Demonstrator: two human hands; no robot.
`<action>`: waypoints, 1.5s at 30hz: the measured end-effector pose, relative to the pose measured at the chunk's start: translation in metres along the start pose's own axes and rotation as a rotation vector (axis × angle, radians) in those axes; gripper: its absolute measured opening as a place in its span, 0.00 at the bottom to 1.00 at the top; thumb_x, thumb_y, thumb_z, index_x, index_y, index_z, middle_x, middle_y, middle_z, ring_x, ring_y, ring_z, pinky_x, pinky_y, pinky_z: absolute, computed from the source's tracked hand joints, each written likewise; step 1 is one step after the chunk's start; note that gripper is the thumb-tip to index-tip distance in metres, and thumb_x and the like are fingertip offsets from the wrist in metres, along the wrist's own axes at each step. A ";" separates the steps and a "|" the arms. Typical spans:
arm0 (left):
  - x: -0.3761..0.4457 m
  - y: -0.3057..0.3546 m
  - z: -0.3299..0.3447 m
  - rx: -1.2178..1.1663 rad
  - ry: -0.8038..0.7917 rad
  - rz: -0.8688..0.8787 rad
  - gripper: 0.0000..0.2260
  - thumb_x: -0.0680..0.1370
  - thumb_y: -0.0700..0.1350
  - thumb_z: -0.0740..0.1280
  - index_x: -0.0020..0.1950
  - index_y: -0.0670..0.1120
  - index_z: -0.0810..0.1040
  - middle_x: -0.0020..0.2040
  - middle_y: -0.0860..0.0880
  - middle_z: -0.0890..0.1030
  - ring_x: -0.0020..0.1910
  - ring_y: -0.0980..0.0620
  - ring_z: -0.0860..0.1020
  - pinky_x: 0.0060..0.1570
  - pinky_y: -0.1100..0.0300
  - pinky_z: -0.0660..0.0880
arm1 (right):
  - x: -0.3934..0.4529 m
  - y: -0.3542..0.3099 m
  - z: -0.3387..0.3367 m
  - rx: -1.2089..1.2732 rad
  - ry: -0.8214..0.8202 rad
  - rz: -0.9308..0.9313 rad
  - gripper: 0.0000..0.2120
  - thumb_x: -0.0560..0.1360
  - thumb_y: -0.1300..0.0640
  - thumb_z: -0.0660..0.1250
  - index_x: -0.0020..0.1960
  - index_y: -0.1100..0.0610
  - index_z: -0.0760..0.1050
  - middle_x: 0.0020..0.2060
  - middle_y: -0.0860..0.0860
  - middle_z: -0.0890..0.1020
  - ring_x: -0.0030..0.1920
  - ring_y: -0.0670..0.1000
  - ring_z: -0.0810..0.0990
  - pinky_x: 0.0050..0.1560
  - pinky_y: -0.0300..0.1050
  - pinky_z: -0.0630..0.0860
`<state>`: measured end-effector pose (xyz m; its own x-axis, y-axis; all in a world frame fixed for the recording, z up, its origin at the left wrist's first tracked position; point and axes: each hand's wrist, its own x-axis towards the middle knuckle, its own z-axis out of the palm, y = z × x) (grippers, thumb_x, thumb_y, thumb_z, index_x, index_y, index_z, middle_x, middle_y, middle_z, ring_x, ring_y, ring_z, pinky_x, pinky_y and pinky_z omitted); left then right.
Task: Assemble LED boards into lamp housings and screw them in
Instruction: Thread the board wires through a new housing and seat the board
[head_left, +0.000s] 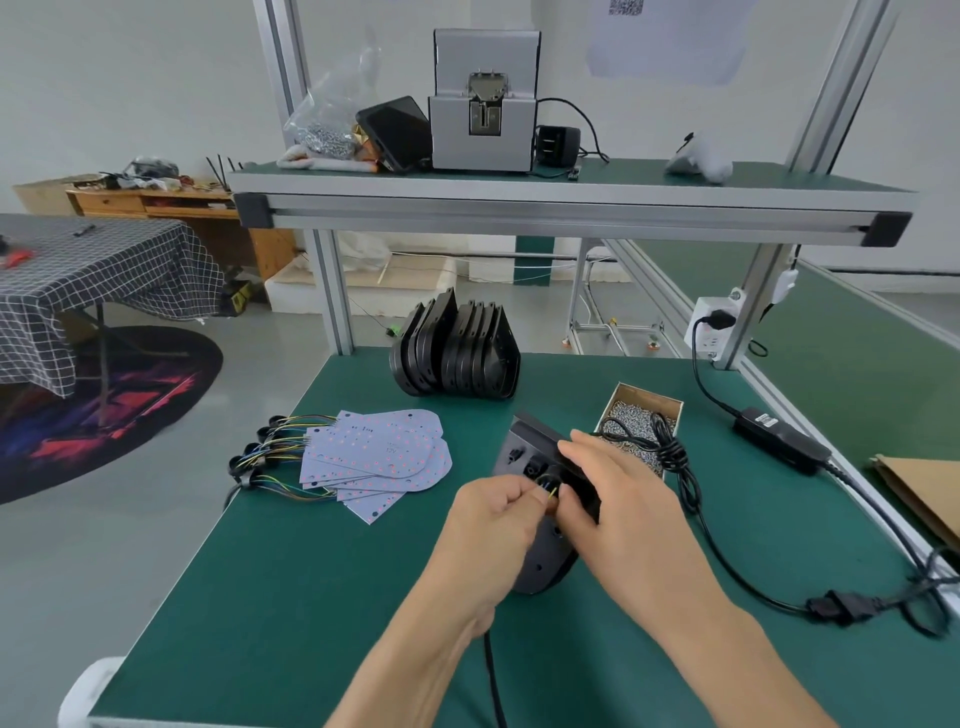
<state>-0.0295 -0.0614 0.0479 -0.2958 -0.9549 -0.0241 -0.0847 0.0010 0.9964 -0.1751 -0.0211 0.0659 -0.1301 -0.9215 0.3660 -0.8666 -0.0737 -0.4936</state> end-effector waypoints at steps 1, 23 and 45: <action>0.000 -0.001 -0.002 -0.025 -0.018 -0.009 0.12 0.82 0.44 0.66 0.40 0.43 0.81 0.27 0.53 0.61 0.27 0.54 0.56 0.31 0.56 0.52 | 0.000 0.000 0.000 -0.001 -0.004 0.001 0.21 0.78 0.58 0.71 0.70 0.55 0.78 0.71 0.50 0.77 0.72 0.49 0.74 0.70 0.35 0.63; -0.004 -0.011 0.004 0.053 -0.014 0.165 0.13 0.79 0.52 0.63 0.40 0.45 0.74 0.29 0.55 0.64 0.29 0.54 0.58 0.28 0.61 0.56 | 0.005 -0.003 -0.009 0.124 0.057 0.039 0.09 0.78 0.58 0.73 0.58 0.53 0.84 0.53 0.42 0.84 0.56 0.40 0.78 0.56 0.20 0.64; 0.002 0.001 -0.001 0.114 0.170 0.031 0.21 0.84 0.49 0.67 0.30 0.48 0.74 0.24 0.58 0.64 0.27 0.56 0.60 0.27 0.65 0.57 | 0.003 -0.013 0.000 -0.009 -0.036 -0.084 0.14 0.76 0.61 0.74 0.61 0.61 0.83 0.61 0.54 0.83 0.59 0.61 0.80 0.61 0.53 0.76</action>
<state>-0.0289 -0.0638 0.0493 -0.1359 -0.9903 0.0299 -0.1882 0.0554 0.9806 -0.1636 -0.0231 0.0734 -0.0396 -0.9252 0.3774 -0.8780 -0.1481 -0.4552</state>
